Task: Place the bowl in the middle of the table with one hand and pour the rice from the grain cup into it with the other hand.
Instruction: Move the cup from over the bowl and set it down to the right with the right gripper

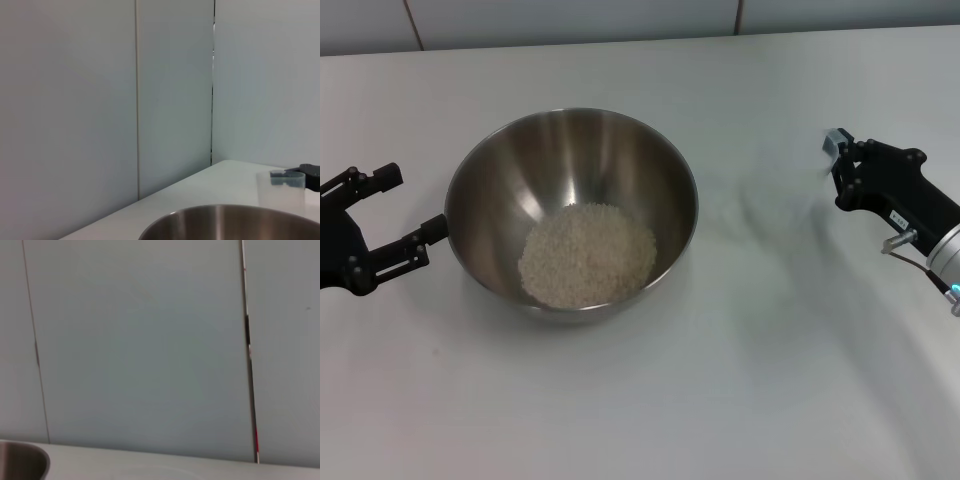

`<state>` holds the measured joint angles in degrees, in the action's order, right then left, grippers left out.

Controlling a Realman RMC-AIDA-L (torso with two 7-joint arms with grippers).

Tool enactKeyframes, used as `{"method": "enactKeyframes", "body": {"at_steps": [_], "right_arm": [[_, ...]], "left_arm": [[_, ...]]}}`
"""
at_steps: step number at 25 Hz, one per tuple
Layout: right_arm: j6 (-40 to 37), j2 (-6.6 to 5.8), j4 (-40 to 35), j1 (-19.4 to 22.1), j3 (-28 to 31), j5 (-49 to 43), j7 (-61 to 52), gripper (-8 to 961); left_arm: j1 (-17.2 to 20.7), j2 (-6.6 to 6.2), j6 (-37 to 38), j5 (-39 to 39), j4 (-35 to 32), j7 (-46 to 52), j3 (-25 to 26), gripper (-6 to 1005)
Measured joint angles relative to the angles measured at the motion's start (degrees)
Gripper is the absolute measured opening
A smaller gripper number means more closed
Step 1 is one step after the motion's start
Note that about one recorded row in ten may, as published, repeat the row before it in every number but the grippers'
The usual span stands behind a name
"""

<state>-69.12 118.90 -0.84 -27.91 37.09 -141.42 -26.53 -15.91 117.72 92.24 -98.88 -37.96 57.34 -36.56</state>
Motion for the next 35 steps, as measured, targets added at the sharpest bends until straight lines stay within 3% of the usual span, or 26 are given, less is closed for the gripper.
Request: {"method": "enactKeyframes", "body": {"at_steps": [13, 31, 35], "right_arm": [[5.9, 0.02, 1.0, -1.1, 0.0, -0.1, 0.0, 119], [5.1, 0.02, 1.0, -1.5, -0.4, 0.2, 0.0, 129], [5.1, 0.01, 1.0, -1.5, -0.4, 0.3, 0.0, 252]], "left_arm": [[0.0, 0.06, 0.0, 0.1, 0.0, 0.0, 0.0, 814], [0.0, 0.14, 0.0, 0.0, 0.0, -0.9, 0.0, 814], [-0.1, 0.1, 0.0, 0.0, 0.0, -0.9, 0.0, 814]]}}
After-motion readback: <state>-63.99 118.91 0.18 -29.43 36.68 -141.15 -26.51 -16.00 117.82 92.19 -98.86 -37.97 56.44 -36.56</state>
